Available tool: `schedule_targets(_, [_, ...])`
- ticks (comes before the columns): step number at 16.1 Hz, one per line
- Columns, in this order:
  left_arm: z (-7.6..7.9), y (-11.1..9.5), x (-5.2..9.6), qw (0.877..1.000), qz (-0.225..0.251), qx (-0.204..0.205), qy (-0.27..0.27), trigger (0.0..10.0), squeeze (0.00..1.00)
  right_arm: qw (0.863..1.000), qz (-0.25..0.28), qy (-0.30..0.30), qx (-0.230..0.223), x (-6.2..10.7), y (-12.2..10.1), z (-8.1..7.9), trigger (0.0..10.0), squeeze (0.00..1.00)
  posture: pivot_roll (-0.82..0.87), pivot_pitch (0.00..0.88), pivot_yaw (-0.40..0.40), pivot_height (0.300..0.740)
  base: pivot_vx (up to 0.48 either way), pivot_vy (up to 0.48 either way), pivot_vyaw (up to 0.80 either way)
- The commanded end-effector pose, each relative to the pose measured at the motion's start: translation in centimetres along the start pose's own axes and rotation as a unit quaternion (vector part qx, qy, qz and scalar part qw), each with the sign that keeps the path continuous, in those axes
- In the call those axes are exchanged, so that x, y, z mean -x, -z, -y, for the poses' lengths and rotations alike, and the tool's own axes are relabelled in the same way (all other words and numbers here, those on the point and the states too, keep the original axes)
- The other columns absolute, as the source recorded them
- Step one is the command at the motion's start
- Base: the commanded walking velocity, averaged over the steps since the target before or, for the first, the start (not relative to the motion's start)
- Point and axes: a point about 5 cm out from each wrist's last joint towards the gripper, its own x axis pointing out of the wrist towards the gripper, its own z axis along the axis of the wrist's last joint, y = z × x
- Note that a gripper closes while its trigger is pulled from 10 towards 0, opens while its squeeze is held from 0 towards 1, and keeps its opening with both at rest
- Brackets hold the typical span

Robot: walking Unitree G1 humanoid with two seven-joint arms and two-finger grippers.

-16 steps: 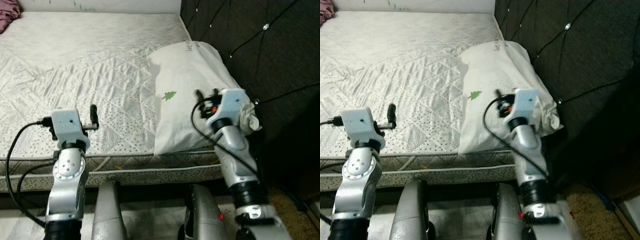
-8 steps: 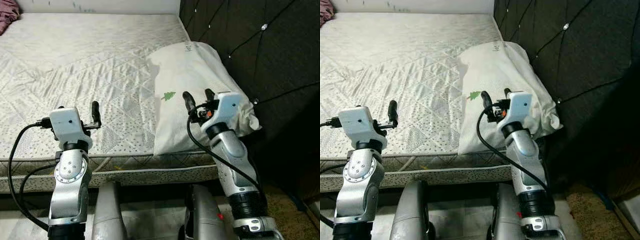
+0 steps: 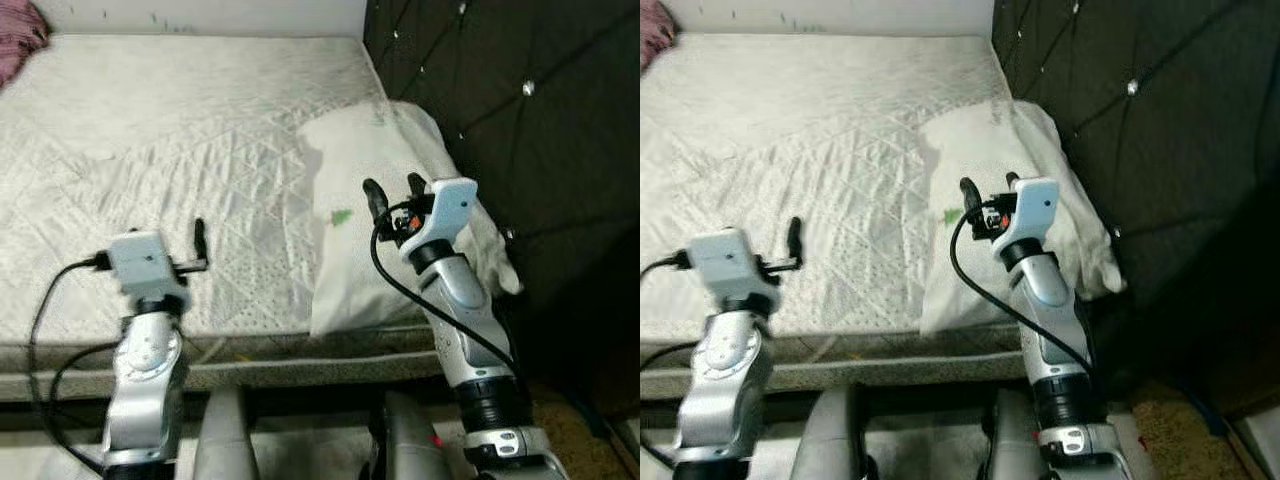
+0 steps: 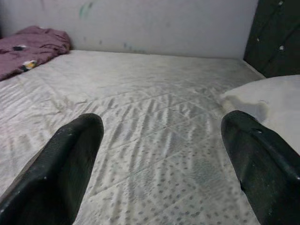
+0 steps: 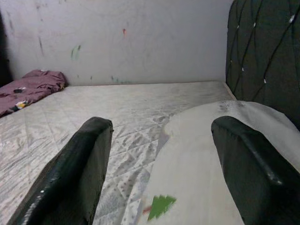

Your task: Clean up the room

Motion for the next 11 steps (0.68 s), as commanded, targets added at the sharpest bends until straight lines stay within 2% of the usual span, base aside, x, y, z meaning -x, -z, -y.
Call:
schedule_targets(1, [0.5, -0.2, -0.2, 1.000, 0.002, 0.001, 0.023, 10.0, 0.00, 1.000, 0.004, 0.018, 0.001, -0.1, -0.4, 0.5, 10.0, 0.00, -0.01, 0.000, 0.002, 0.689, 0.000, 0.000, 0.00])
schedule_targets(5, [0.0, 0.0, -0.1, 0.999, 0.000, -0.010, 0.033, 10.0, 0.00, 0.999, 0.004, 0.047, 0.017, 0.4, -0.5, 1.2, 10.0, 0.00, -0.01, 0.000, -0.007, 0.732, 0.000, 0.000, 0.00])
schedule_targets(6, [-0.2, 0.2, -0.3, 1.000, -0.006, -0.012, 0.022, 10.0, 0.00, 0.998, -0.001, 0.056, 0.020, 0.4, -0.4, 1.4, 10.0, 0.00, -0.01, 0.000, -0.015, 0.740, 0.000, 0.000, 0.00])
schedule_targets(8, [-0.4, 0.5, -0.3, 1.000, -0.012, -0.020, 0.004, 10.0, 0.00, 0.998, -0.005, 0.063, 0.030, 0.4, -0.3, 1.6, 10.0, 0.00, -0.02, 0.000, -0.020, 0.740, 0.000, 0.000, 0.00])
schedule_targets(11, [0.1, 0.7, -0.2, 0.999, -0.017, -0.026, 0.012, 10.0, 0.00, 0.996, -0.007, 0.082, 0.046, 0.4, -0.5, 2.4, 10.0, 0.00, -0.02, 0.000, -0.028, 0.740, 0.000, 0.000, 0.00])
